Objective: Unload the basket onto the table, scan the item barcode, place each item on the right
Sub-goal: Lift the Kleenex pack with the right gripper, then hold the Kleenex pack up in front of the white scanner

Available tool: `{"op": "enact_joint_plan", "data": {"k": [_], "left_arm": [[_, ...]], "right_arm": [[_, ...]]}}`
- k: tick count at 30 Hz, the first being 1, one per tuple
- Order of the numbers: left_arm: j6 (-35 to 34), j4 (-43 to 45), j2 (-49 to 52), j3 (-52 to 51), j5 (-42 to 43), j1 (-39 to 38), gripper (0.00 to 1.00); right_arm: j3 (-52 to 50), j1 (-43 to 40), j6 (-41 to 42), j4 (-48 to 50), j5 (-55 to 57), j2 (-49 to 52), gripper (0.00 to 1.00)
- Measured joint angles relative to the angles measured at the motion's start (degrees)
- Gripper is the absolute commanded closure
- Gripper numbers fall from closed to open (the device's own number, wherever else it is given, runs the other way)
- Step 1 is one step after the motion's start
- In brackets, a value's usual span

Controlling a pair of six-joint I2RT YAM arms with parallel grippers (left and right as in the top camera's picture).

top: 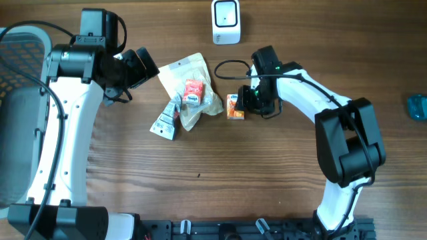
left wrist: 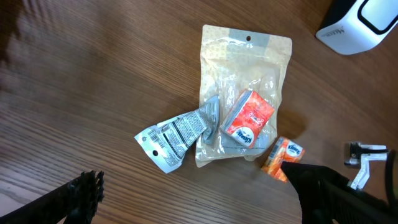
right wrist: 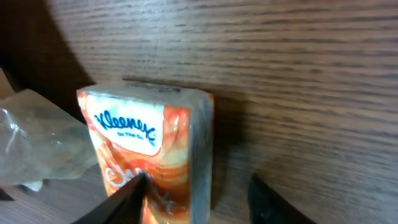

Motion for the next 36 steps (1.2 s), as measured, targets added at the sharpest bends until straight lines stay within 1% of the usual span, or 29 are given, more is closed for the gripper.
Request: {"op": "enact_joint_plan", "data": {"k": [1, 2, 3, 6, 8, 10, 14, 16, 18, 20, 24, 25, 26, 27, 30, 32, 36], "left_arm": [[0.00, 0.00, 0.00, 0.00, 0.00, 0.00, 0.00], [0.00, -0.02, 0.00, 0.00, 0.00, 0.00, 0.00], [0.00, 0.00, 0.00, 0.00, -0.02, 0.00, 0.00], [0.00, 0.00, 0.00, 0.00, 0.00, 0.00, 0.00], [0.00, 0.00, 0.00, 0.00, 0.00, 0.00, 0.00], [0.00, 0.00, 0.00, 0.00, -0.02, 0.00, 0.00], [0.00, 0.00, 0.00, 0.00, 0.00, 0.00, 0.00], [0.00, -0.02, 0.00, 0.00, 0.00, 0.00, 0.00], [0.00, 0.00, 0.00, 0.00, 0.00, 0.00, 0.00], [0.00, 0.04, 0.00, 0.00, 0.00, 0.00, 0.00], [0.00, 0.02, 0.00, 0.00, 0.00, 0.00, 0.00], [0.00, -0.02, 0.00, 0.00, -0.02, 0.00, 0.00], [0.00, 0.04, 0.00, 0.00, -0.02, 0.00, 0.00], [0.00, -0.07, 0.00, 0.00, 0.00, 0.00, 0.00], [0.00, -0.02, 0.00, 0.00, 0.00, 0.00, 0.00], [0.00, -0.04, 0.00, 0.00, 0.00, 0.00, 0.00], [0.00, 0.00, 0.00, 0.00, 0.00, 0.00, 0.00]], "right_arm": [[-1.38, 0.00, 0.13, 2.56, -0.85, -0.44, 0.68], [-2.54, -0.02, 0.11, 4.55, -1.66, -0.90, 0.87], [-4.13, -0.11, 0.39, 7.28, -3.91, -1.27, 0.95], [-5.16, -0.50, 1.14, 9.03, -7.58, -1.68, 0.95], [-5.84, -1.14, 0.61, 9.16, -13.18, -1.53, 0.95], [-5.95, -3.30, -1.36, 9.88, -22.60, -1.22, 0.95], [-5.97, -11.47, -6.73, 12.33, -44.94, -1.11, 0.95], [-6.05, -13.22, -8.48, 16.20, -56.41, -1.07, 0.95], [-6.29, -13.35, -7.50, 22.05, -64.11, -1.07, 0.95], [-6.47, -13.35, -2.67, 29.57, -68.41, -1.07, 0.96], [-6.67, -13.35, 7.48, 39.76, -69.68, -1.01, 0.96], [-6.67, -13.35, 10.88, 43.54, -69.68, -0.92, 0.95], [-6.73, -13.35, 16.09, 50.62, -69.68, -0.85, 0.95], [-6.60, -13.35, 18.73, 52.85, -69.70, -0.83, 0.95], [-6.62, -13.35, 28.92, 63.47, -69.70, -0.68, 0.95], [-6.62, -13.35, 32.76, 65.20, -69.70, -0.68, 0.95], [-6.62, -13.35, 35.01, 65.35, -69.70, -0.68, 0.95]]}}
